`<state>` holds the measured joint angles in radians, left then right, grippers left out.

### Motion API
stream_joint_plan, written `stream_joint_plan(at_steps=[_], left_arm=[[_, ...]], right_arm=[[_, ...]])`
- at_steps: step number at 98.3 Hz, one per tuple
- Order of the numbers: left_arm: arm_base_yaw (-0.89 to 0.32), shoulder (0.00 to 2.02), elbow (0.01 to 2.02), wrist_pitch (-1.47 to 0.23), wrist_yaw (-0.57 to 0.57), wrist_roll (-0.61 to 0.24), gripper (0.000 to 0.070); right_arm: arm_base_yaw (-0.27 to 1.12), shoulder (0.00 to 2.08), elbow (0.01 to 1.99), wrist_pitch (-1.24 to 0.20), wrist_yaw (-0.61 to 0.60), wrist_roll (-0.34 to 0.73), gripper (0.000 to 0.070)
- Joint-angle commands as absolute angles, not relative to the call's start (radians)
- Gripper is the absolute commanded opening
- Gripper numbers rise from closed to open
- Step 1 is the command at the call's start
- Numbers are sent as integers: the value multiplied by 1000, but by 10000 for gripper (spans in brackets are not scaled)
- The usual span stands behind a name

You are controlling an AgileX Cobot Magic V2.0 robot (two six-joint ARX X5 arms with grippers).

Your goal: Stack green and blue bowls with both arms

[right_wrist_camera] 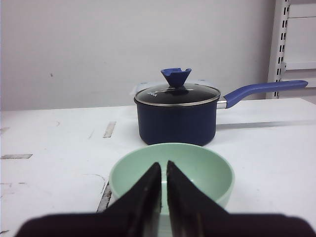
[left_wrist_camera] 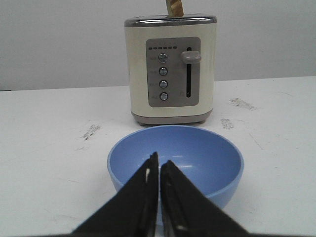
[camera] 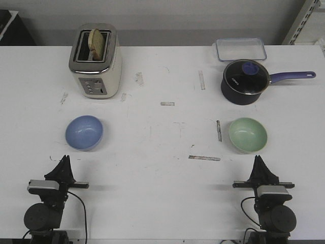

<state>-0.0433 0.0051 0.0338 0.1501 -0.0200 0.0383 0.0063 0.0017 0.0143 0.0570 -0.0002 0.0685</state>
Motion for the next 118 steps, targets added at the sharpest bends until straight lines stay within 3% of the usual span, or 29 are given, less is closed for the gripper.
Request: stream_joint_plan(at_steps=[1,95,118], left_arm=[[-43,3,14,165,-20,34,1],[-43,3,14,165,-19,34,1],[-43,3,14,165,-20,34,1]], right_arm=[[6,1,13,69,0,82,8],[7,1,20,72,0,79,6],[7,49,193,-119,32,-2,6]])
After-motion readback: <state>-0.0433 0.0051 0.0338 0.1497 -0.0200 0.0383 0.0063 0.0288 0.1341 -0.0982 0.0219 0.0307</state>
